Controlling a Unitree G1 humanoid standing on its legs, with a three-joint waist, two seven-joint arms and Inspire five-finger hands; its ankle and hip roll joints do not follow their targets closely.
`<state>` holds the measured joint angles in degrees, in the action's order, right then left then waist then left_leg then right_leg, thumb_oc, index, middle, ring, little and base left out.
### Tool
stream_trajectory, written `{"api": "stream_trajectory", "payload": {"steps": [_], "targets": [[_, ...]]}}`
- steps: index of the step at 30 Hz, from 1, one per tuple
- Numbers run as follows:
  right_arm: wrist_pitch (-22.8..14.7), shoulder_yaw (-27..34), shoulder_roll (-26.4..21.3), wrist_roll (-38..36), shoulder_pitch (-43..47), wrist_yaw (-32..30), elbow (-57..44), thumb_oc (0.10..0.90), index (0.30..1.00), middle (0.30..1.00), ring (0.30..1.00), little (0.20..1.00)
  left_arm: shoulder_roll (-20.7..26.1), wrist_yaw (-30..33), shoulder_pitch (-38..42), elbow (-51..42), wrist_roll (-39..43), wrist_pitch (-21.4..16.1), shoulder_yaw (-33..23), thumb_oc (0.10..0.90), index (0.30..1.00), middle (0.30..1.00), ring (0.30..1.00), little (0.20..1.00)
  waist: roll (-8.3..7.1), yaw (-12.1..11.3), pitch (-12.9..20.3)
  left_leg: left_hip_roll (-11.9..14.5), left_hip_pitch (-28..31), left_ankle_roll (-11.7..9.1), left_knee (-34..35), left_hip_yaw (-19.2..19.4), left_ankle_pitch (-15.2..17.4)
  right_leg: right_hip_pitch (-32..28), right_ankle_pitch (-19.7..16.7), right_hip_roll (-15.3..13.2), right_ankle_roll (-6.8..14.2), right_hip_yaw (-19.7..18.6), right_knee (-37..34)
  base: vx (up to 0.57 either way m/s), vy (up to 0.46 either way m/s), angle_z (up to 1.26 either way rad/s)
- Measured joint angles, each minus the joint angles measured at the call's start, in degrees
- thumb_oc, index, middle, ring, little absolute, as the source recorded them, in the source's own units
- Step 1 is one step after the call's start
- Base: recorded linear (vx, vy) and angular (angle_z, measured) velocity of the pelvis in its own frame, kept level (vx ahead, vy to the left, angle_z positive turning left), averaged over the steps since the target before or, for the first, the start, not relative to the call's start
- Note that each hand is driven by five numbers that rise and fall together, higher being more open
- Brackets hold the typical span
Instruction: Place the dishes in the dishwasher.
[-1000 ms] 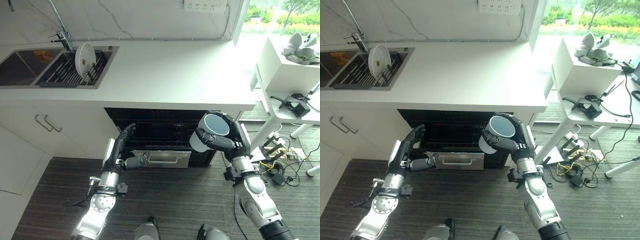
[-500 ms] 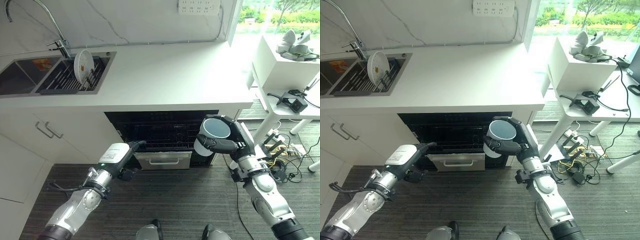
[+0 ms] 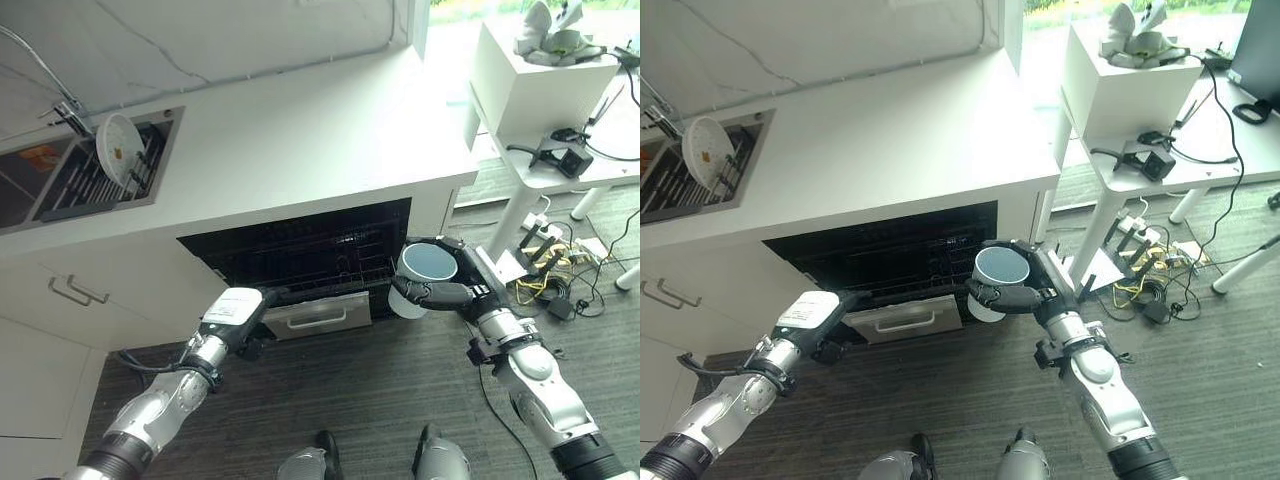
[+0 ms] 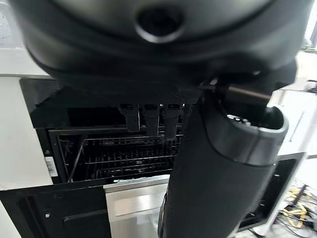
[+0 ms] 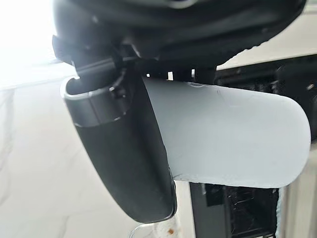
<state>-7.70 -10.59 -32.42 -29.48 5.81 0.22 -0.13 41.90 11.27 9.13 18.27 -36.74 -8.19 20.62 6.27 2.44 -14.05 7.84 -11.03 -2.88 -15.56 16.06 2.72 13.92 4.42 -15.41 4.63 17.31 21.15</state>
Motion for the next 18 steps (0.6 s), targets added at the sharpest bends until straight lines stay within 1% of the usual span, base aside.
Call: {"api": "stream_trajectory", "payload": {"steps": [1,3,4,6,7,8,9,10,11,14,16,18], "targets": [[0.3,0.1,0.0,0.0,0.3,0.0,0.0,0.4,0.3,0.3,0.3,0.3,-0.1,0.4,0.9,0.6,0.0,0.4,0.0,0.8,0.9,0.9,0.9,0.9,0.07,0.4,-1.2,0.0,0.0,0.0,0.2,0.0,-0.2,0.1,0.0,0.1,-0.1,-0.1,0.0,0.0,0.016,-0.08],[0.6,0.1,0.0,0.0,0.4,0.1,0.0,0.4,0.3,0.3,0.3,0.3,-0.5,0.5,1.5,0.9,0.0,0.6,0.1,0.8,0.9,0.9,0.9,0.9,0.15,0.8,-2.1,0.0,0.0,0.0,0.7,0.4,-0.3,0.7,-0.2,0.2,-0.1,-0.5,0.0,-0.01,0.031,-0.07],[0.6,0.3,0.0,0.0,0.4,0.3,0.0,0.4,0.3,0.3,0.3,0.3,-0.6,0.4,1.8,0.9,0.0,0.6,0.2,0.8,0.9,0.9,0.9,0.9,0.27,1.6,-2.5,0.0,-0.1,0.0,0.8,0.4,-0.3,0.7,-0.2,0.4,0.0,-0.6,-0.1,-0.03,0.045,-0.01],[0.4,0.9,-0.7,-0.1,1.6,0.5,-0.8,0.4,0.3,0.3,0.3,0.3,-0.6,-0.2,5.3,1.5,-0.1,1.0,2.2,0.8,0.9,0.9,0.9,0.9,1.24,2.2,-5.2,0.0,-0.4,0.0,0.8,0.4,-0.4,0.8,-0.8,0.5,0.0,-0.8,-0.7,-0.04,0.045,-0.03],[0.4,1.0,-0.9,-0.1,1.8,0.5,-1.4,0.4,0.3,0.3,0.3,0.3,-0.7,-0.5,6.1,1.5,-0.1,1.0,2.8,0.8,0.9,0.9,0.9,0.9,1.57,2.3,-5.6,0.0,-0.7,0.0,0.7,0.4,-0.4,1.0,-1.0,0.6,0.0,-0.8,-0.8,-0.08,0.031,-0.09],[0.4,1.4,-1.7,-0.1,2.9,1.0,-5.6,0.4,0.3,0.3,0.3,0.3,-2.6,0.1,8.2,2.4,-0.1,2.4,3.0,0.8,0.9,0.9,0.9,0.9,2.14,3.2,-7.5,-0.1,-1.8,0.4,0.6,0.8,-0.7,2.4,-1.6,0.7,-0.1,-1.3,-0.9,-0.11,0.028,-0.12],[0.4,1.5,-1.7,-0.2,5.1,1.5,-8.4,0.4,0.3,0.3,0.3,0.3,-2.9,0.5,9.8,3.7,-0.1,3.2,3.1,0.8,0.9,0.9,0.9,0.9,1.89,3.9,-9.4,-0.1,-2.3,0.5,0.8,1.0,-1.1,3.1,-2.1,0.8,-0.3,-1.5,-0.9,-0.09,0.03,-0.15],[0.3,1.9,-1.7,-0.5,6.8,2.0,-10.1,0.4,0.3,0.3,0.3,0.3,-2.9,0.7,10.9,4.6,0.0,3.7,3.3,0.8,0.9,0.9,0.9,0.9,1.42,4.9,-10.4,0.0,-2.8,0.5,0.9,1.1,-1.2,3.8,-2.3,1.0,-0.4,-2.0,-0.8,-0.08,0.032,-0.1],[0.2,2.1,-1.7,-0.6,8.4,2.3,-11.1,0.4,0.3,0.3,0.3,0.3,-2.9,0.8,12.2,5.8,0.0,4.3,3.5,0.8,0.9,0.9,0.9,0.9,1.32,5.4,-11.4,-0.1,-3.0,0.4,1.0,1.1,-1.3,4.1,-2.3,1.3,-0.4,-2.6,-0.8,-0.04,0.023,-0.1],[0.0,2.4,-1.7,-1.0,8.0,2.7,-10.9,0.4,0.3,0.3,0.3,0.3,-3.0,0.5,13.2,6.6,0.0,5.8,4.0,0.8,0.9,0.9,0.9,0.9,1.26,5.7,-12.3,0.0,-3.2,0.3,1.5,1.4,-1.4,4.6,-2.4,1.4,-0.4,-2.9,-1.0,-0.04,0.034,-0.05],[0.1,2.4,-1.7,-1.1,8.1,2.8,-10.9,0.4,0.3,0.3,0.3,0.3,-3.1,-2.2,15.1,7.6,1.1,5.9,4.5,0.8,0.9,0.9,0.9,0.9,1.27,5.6,-12.3,-0.1,-3.2,0.4,1.8,1.6,-1.6,4.7,-2.4,1.3,-0.4,-2.9,-1.0,-0.05,0.036,0.0],[0.5,2.4,-1.7,-1.1,8.3,2.9,-10.9,0.4,0.3,0.3,0.3,0.3,-3.2,-10.6,18.6,8.1,5.2,6.3,4.6,0.8,0.9,0.9,0.9,0.9,1.27,5.3,-12.3,-0.1,-3.1,0.4,1.9,1.6,-1.7,4.7,-2.4,1.3,-0.4,-2.9,-1.0,-0.02,0.048,0.01]]}}
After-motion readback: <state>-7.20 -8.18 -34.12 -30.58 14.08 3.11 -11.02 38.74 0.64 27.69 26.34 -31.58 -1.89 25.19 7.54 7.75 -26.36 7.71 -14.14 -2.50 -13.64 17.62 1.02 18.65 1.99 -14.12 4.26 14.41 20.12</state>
